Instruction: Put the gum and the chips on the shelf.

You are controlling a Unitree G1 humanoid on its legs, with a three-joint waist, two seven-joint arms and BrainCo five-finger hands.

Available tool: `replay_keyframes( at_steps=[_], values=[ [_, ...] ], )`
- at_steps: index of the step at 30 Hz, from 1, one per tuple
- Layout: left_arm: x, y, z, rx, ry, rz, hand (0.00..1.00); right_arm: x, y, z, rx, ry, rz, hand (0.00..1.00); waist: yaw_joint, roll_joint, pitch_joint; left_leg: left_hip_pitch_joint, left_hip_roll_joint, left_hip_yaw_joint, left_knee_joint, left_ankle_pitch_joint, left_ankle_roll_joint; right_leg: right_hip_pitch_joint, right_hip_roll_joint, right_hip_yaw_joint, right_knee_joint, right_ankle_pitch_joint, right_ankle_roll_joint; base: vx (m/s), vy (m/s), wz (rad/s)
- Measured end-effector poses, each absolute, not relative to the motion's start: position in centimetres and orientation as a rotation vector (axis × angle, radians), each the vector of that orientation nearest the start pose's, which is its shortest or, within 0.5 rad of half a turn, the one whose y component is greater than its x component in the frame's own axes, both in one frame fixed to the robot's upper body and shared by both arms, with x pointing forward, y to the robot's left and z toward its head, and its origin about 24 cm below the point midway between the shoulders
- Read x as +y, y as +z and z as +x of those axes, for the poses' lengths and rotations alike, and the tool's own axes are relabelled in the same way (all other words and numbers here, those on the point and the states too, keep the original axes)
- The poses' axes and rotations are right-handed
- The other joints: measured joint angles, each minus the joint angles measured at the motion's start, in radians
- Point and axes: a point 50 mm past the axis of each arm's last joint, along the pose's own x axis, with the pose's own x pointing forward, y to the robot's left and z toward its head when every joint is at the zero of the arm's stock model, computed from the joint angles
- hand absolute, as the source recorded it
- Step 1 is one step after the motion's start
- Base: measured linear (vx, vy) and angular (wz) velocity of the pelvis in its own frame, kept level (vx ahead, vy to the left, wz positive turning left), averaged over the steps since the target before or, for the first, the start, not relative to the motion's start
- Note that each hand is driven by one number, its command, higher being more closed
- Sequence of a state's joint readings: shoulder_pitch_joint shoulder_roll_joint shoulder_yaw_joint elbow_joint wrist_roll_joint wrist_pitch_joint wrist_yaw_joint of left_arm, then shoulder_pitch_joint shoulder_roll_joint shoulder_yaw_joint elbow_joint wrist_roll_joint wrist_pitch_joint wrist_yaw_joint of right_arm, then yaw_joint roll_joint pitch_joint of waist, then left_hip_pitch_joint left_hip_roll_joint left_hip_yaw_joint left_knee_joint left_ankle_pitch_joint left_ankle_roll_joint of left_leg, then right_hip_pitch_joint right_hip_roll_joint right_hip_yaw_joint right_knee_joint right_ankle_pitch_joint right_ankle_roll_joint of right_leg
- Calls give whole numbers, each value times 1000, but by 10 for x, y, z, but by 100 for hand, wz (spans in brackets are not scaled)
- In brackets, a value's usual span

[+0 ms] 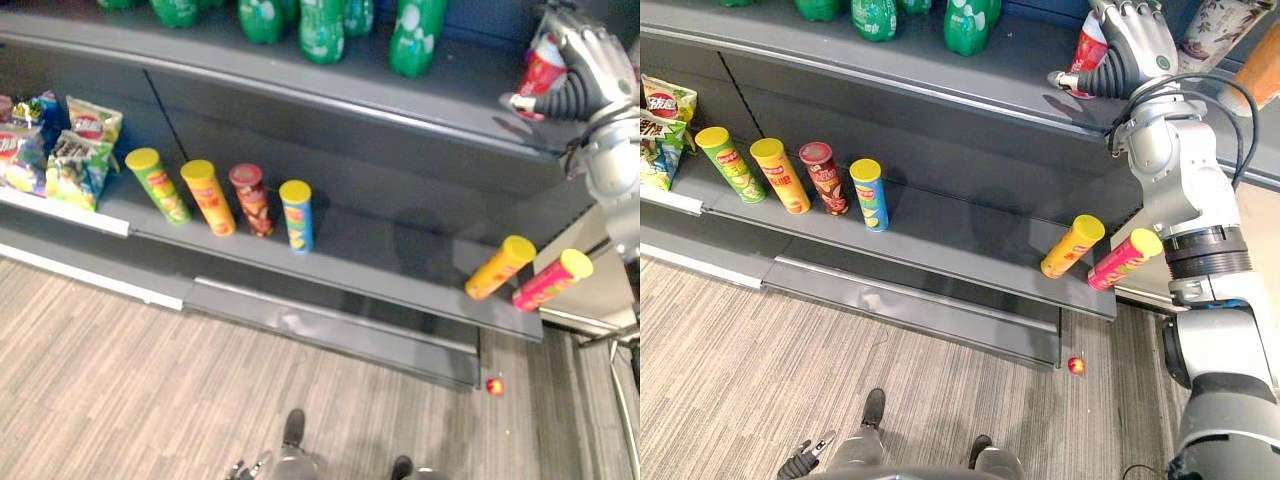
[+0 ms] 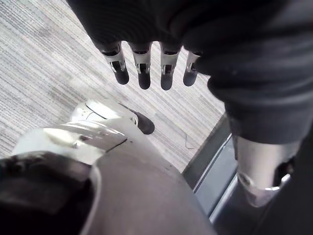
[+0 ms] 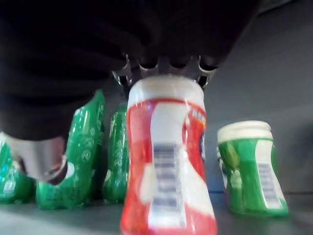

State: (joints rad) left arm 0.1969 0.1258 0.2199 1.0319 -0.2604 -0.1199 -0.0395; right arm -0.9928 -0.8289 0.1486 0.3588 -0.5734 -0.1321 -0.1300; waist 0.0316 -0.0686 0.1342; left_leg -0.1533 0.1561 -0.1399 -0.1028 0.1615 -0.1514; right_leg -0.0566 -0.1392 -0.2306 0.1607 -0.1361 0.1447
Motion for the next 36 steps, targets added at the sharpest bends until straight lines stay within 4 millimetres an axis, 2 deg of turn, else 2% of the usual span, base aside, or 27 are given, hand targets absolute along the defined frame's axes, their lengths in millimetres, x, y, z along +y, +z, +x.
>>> replay_keyframes(
  at_steps=[1, 3, 4, 6, 8, 11, 17, 20, 22, 23, 24, 26, 28, 29, 30, 31, 33, 34, 36],
  values=[
    [233, -158, 56, 1029, 450, -220, 0, -230, 341, 338, -803, -372, -1304, 0, -1, 0, 0, 1, 1, 0, 0, 0, -1, 3, 2, 0, -2, 1, -2, 0, 0, 0],
    [234, -157, 55, 1024, 470, -227, 0, -235, 376, 321, -937, -484, -1162, 0, -2, 0, -2, 5, 4, 0, 0, -2, -2, 11, 5, -3, -7, 4, -2, 0, 0, 0],
    [235, -157, 56, 1022, 472, -227, 0, -237, 387, 315, -972, -521, -1130, 0, -2, 0, -2, 5, 4, 0, 0, -2, -2, 11, 5, -3, -8, 4, -2, 0, 0, 0],
    [237, -157, 54, 1022, 493, -231, 0, -250, 424, 290, -1098, -655, -972, 0, -2, -4, -4, 15, 5, 4, 0, -2, -3, 24, 6, -2, -14, 4, -2, 15, -2, 0],
    [238, -157, 50, 1036, 506, -230, 0, -258, 436, 279, -1142, -709, -893, 0, -1, -12, -21, 28, 6, 18, 0, -7, -7, 31, 6, 5, -21, 5, -2, 23, -4, -11],
    [239, -158, 46, 1046, 513, -230, 0, -269, 445, 267, -1185, -757, -805, 0, -3, -13, -51, 35, 13, 25, 0, -12, -13, 29, 14, 19, -21, 5, -3, 11, -13, -14],
    [237, -158, 45, 1052, 521, -228, 0, -284, 455, 247, -1247, -808, -694, 0, -1, 3, -79, 52, 31, 51, 0, -23, -24, 27, 31, 47, -21, 4, -4, -26, -15, -14],
    [236, -159, 45, 1059, 519, -223, 0, -293, 453, 221, -1362, -837, -575, 0, -6, 4, -89, 53, 37, 57, 0, -26, -21, 25, 36, 51, -21, 3, -4, -14, -13, -7],
    [235, -160, 43, 1072, 519, -226, 0, -303, 434, 208, -1391, -842, -537, 0, -4, -6, -99, 58, 41, 75, 0, -30, -22, 23, 37, 62, -20, 3, -5, 25, -4, -17],
    [235, -160, 41, 1078, 520, -226, 0, -308, 415, 207, -1377, -823, -510, 0, -8, -14, -105, 67, 42, 86, 0, -32, -25, 22, 37, 76, -19, 4, -5, 35, 1, -26],
    [235, -160, 41, 1080, 522, -226, 0, -310, 405, 207, -1361, -809, -495, 0, -11, -17, -109, 71, 42, 97, 0, -33, -26, 21, 38, 82, -19, 4, -6, 36, 4, -31],
    [234, -162, 30, 1113, 530, -228, 0, -314, 356, 212, -1239, -730, -477, 0, -30, -21, -138, 71, 43, 116, 0, -38, -26, 6, 39, 105, -17, 4, -6, 46, 3, -28],
    [234, -163, 27, 1125, 532, -229, 0, -314, 323, 214, -1138, -649, -450, 0, -43, -22, -141, 78, 45, 132, 0, -40, -23, 5, 39, 116, -15, 4, -6, 48, 2, -22],
    [234, -163, 25, 1130, 536, -230, 0, -309, 295, 215, -1051, -585, -431, 0, -53, -22, -141, 87, 46, 138, 0, -43, -21, 4, 40, 127, -12, 4, -7, 45, -1, -30],
    [235, -163, 24, 1134, 535, -228, 0, -303, 267, 212, -964, -495, -391, 0, -57, -23, -141, 92, 47, 156, 0, -46, -21, -5, 39, 135, 1, 1, -12, 33, -5, -28],
    [235, -163, 24, 1135, 537, -229, 0, -298, 253, 209, -923, -450, -369, 0, -58, -23, -142, 93, 47, 159, 0, -47, -22, -11, 39, 139, 7, 0, -12, 31, -4, -25],
    [236, -163, 22, 1136, 555, -238, 0, -267, 196, 197, -740, -257, -244, 0, -67, -25, -141, 95, 47, 180, 0, -46, -21, -31, 40, 156, 23, -2, -16, 33, -6, -26],
    [236, -163, 21, 1137, 558, -240, 0, -257, 182, 194, -688, -202, -199, 0, -73, -25, -141, 97, 47, 185, 0, -47, -21, -33, 40, 160, 26, -3, -16, 32, -6, -22],
    [237, -163, 19, 1139, 563, -241, 0, -219, 127, 182, -460, 7, 14, 0, -86, -31, -138, 105, 46, 196, 1, -52, -23, -39, 39, 176, 35, -4, -18, 18, 1, -18]
  ],
)
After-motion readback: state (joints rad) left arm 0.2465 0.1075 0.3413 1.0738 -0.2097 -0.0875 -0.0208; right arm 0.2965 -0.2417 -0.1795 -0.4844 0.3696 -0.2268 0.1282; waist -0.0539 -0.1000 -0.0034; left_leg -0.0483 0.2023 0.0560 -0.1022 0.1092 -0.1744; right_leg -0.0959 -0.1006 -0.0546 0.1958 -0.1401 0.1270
